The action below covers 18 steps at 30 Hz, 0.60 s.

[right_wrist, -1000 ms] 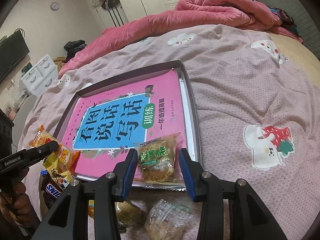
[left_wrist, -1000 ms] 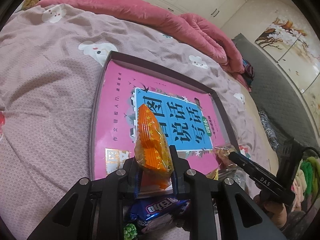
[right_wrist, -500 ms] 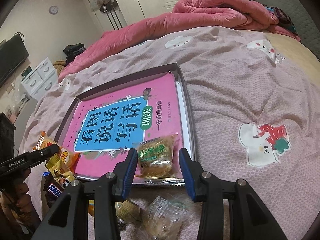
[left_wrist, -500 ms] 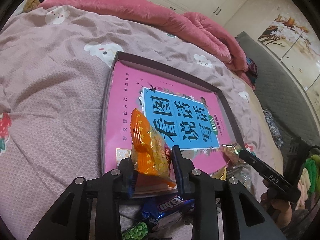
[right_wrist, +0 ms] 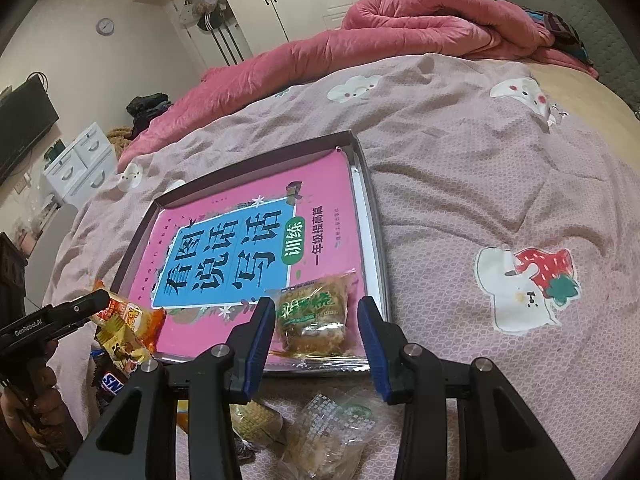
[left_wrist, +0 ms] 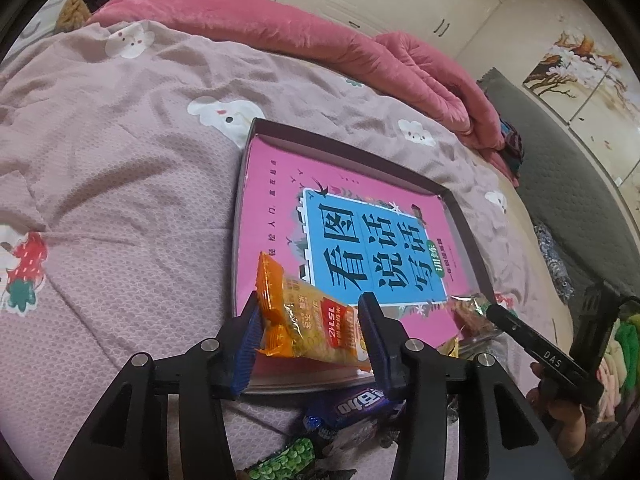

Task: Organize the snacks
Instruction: 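Lower the chip bag onto the tray and open the left tool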

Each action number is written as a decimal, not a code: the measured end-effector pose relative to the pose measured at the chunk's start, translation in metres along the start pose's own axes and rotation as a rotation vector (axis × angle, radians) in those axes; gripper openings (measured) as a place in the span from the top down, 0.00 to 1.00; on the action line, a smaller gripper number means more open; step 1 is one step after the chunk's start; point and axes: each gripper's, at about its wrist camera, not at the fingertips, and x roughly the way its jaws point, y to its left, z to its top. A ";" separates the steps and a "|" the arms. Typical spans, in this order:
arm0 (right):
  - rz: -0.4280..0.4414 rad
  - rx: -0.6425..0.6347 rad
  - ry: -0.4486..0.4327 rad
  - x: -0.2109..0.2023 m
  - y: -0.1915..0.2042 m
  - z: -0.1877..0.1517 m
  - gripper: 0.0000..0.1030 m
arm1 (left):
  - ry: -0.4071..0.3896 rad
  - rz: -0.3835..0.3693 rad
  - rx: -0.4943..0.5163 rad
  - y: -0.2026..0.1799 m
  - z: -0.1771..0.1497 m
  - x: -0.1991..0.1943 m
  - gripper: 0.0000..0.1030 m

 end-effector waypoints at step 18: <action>0.017 0.008 -0.024 -0.006 0.000 0.003 0.57 | -0.040 0.082 0.040 -0.004 0.002 -0.009 0.30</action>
